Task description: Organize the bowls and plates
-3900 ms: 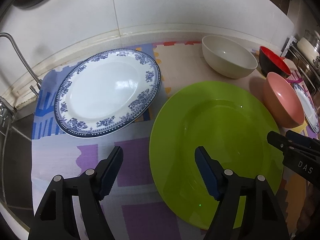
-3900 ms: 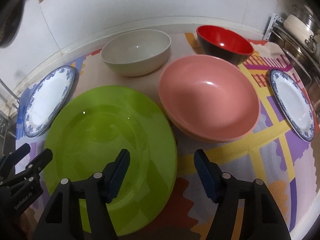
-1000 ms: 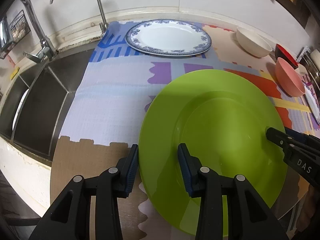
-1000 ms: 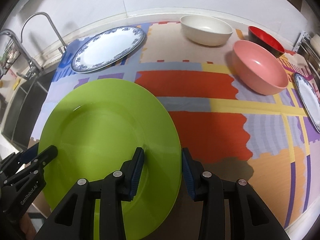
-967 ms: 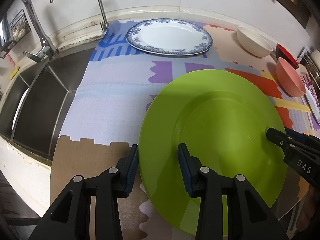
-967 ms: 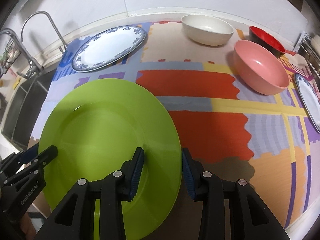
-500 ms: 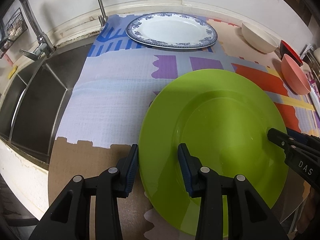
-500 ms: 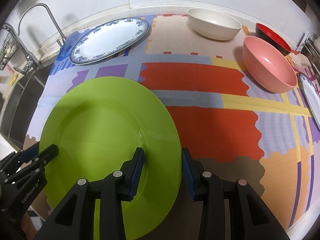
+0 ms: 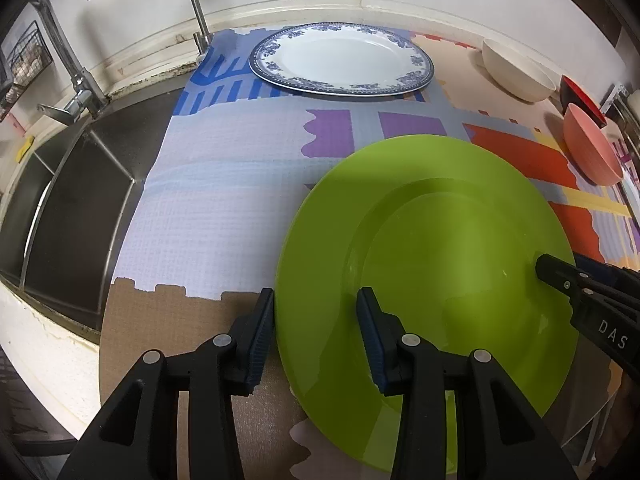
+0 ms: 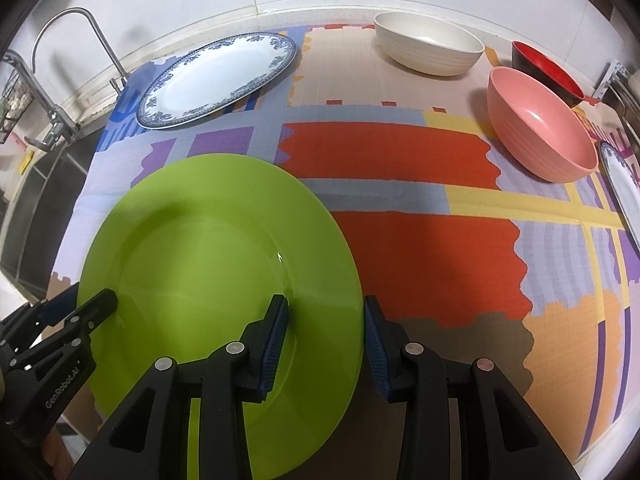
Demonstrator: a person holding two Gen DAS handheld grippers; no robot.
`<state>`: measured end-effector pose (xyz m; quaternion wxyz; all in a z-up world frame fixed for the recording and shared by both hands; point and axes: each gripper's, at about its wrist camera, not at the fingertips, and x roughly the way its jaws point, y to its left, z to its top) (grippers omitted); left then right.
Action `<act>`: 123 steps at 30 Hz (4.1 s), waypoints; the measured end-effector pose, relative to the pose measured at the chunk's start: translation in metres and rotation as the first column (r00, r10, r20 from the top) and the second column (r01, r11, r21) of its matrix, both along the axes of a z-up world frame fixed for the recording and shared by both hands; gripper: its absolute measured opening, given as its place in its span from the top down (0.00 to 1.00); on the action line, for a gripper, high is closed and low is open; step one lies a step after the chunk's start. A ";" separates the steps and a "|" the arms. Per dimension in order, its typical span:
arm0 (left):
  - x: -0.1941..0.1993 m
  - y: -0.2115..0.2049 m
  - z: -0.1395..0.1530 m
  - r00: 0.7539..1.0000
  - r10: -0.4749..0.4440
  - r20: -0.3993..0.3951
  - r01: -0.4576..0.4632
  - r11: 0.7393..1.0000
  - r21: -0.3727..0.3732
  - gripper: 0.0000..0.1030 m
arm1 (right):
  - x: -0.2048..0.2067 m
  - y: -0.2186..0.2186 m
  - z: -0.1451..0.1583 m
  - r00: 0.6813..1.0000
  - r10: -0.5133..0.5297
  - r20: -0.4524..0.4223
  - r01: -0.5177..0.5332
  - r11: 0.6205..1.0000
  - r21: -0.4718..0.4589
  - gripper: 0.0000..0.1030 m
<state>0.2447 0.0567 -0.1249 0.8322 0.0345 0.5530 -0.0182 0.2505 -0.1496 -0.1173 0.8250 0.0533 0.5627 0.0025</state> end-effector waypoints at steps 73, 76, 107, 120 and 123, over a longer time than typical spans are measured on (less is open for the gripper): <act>0.232 0.047 0.029 0.980 0.020 0.197 -0.035 0.997 0.072 0.26 | 0.248 0.029 0.023 0.985 0.068 0.158 -0.063 0.997 -0.035 0.51; 0.241 0.046 0.019 0.984 0.023 0.177 -0.035 0.997 0.065 0.26 | 0.256 0.028 0.014 0.988 0.065 0.139 -0.061 0.998 -0.032 0.51; 0.269 0.051 -0.021 0.998 0.016 0.060 -0.014 1.000 -0.028 0.62 | 0.273 0.026 -0.013 0.992 0.102 0.079 -0.102 0.995 -0.006 0.59; 0.260 0.037 -0.008 0.997 0.015 0.081 -0.015 1.000 -0.001 0.65 | 0.266 0.024 -0.010 0.991 0.109 0.075 -0.110 0.994 0.013 0.64; 0.257 0.036 -0.003 0.997 0.015 0.075 -0.014 1.000 -0.010 0.65 | 0.261 0.022 -0.006 0.991 0.106 0.076 -0.107 0.994 0.008 0.63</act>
